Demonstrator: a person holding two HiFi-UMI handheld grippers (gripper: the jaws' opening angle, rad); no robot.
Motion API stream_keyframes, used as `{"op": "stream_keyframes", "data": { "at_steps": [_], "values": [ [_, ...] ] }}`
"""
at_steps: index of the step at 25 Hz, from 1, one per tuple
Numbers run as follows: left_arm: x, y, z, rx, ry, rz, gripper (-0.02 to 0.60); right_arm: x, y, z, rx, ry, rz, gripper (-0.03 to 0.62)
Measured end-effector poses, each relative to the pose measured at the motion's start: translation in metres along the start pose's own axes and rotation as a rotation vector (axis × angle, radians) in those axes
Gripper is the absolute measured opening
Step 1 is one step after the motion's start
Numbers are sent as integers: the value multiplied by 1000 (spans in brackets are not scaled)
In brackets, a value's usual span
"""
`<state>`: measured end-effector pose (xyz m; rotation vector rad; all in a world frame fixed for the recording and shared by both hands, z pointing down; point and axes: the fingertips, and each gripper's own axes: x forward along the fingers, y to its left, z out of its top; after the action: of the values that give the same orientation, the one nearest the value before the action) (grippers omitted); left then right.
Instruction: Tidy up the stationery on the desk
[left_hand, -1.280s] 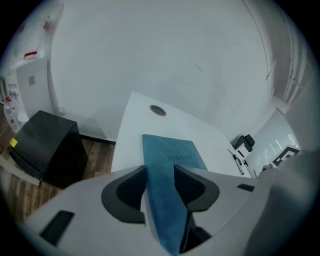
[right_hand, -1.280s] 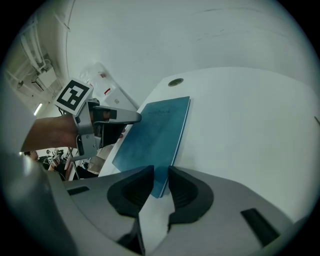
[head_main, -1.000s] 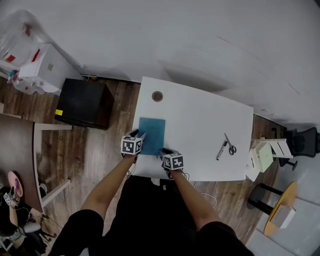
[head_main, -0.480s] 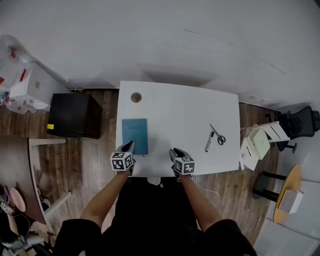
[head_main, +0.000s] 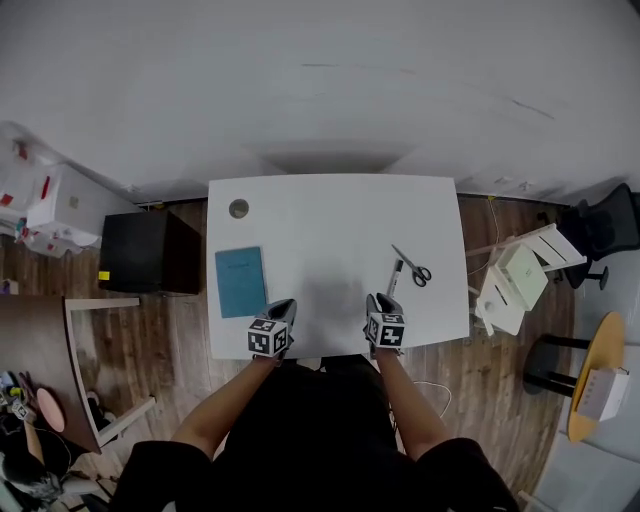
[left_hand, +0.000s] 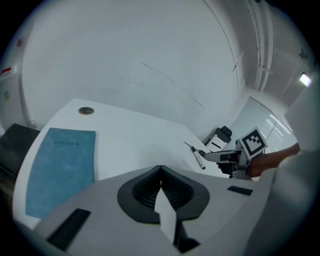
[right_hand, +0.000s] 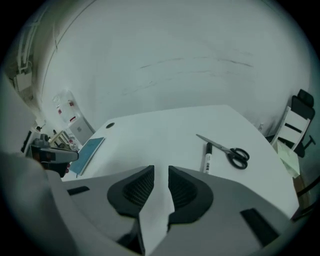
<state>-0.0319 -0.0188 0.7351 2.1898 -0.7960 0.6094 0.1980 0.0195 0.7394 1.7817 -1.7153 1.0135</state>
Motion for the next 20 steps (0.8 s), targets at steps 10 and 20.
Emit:
{"op": "stream_keyframes", "data": {
  "at_steps": [10, 20],
  "values": [
    [46, -61, 2, -43, 13, 53, 14, 30, -88, 11, -26, 41, -17, 101],
    [71, -85, -1, -94, 10, 118, 14, 56, -109, 9, 57, 86, 2, 110]
  ]
}}
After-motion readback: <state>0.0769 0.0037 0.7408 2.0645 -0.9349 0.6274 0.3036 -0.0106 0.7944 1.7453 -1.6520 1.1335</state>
